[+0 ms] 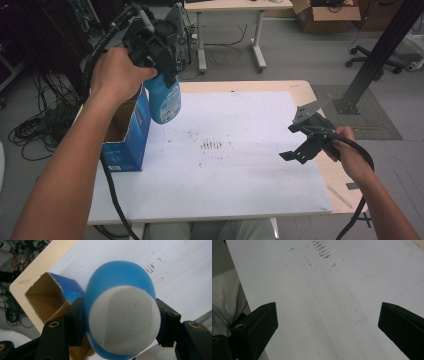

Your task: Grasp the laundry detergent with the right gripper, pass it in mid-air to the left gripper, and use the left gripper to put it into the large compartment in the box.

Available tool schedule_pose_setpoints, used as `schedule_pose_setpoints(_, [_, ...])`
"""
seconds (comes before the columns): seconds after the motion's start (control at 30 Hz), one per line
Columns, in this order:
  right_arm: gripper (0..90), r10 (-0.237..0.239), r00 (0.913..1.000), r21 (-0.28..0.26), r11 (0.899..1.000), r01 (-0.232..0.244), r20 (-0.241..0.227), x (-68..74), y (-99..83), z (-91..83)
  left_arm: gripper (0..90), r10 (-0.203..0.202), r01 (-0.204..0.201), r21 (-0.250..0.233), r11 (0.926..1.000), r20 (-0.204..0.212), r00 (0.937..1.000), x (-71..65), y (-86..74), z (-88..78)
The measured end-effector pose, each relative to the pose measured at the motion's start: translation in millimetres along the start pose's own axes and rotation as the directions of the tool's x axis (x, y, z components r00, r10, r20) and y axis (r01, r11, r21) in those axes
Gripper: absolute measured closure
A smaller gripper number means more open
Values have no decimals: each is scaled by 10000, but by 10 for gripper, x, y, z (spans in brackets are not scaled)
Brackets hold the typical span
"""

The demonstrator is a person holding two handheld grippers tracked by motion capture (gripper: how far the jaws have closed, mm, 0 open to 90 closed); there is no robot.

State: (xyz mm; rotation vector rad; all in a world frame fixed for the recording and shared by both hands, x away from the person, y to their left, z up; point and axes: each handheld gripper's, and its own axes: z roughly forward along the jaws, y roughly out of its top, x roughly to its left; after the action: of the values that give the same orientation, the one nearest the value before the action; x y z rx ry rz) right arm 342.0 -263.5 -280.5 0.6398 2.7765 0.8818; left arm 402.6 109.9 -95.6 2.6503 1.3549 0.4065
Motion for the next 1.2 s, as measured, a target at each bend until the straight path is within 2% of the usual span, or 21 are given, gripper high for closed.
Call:
schedule_pose_setpoints(0.1, [25,-78,9999,-1,10000,78,72,5,15,-3,380,-565,564,-47,9984,-91,9984,54,1,-66])
schedule_pose_setpoints(0.2, [25,-88,9999,-25,10000,89,135,0,25,-6,380,-1274,1272,-121,9918,-161,9917,132,2,-130])
schedule_pose_setpoints(0.27, [25,-47,9999,-73,10000,48,165,-8,32,-9,380,-1429,1425,-130,9897,-286,9893,198,0,-170])
schedule_pose_setpoints(0.43, [25,-102,9997,-35,9999,103,199,-30,60,12,381,-2208,2194,-277,9753,-683,9729,334,-33,-215])
schedule_pose_setpoints(0.7, [25,-307,9994,104,9995,305,165,-40,126,68,381,-3404,3392,-288,9403,-825,9367,561,-167,-300])
schedule_pose_setpoints(0.77, [26,-336,9993,116,9994,334,139,-42,136,74,381,-3698,3684,-319,9291,-913,9246,602,-211,-321])
schedule_pose_setpoints(0.93, [25,-365,9993,100,9993,364,121,-46,160,91,381,-4159,4143,-381,9094,-1019,9037,685,-333,-372])
schedule_pose_setpoints(1.0, [26,-439,9990,96,9990,438,106,-43,171,93,381,-4402,4379,-456,8979,-1026,8920,719,-390,-393])
schedule_pose_setpoints(1.03, [26,-450,9989,86,9990,449,114,-40,175,92,381,-4553,4526,-492,8903,-1038,8843,733,-417,-400])
schedule_pose_setpoints(1.1, [26,-492,9987,46,9988,492,101,-36,179,86,381,-4703,4675,-523,8824,-1167,8747,755,-464,-403])
schedule_pose_setpoints(1.17, [25,-532,9985,22,9986,532,98,-39,177,79,381,-4788,4767,-488,8777,-1289,8684,775,-505,-388])
schedule_pose_setpoints(1.2, [26,-520,9986,22,9986,520,85,-41,173,79,381,-4887,4863,-516,8722,-1316,8625,789,-528,-377])
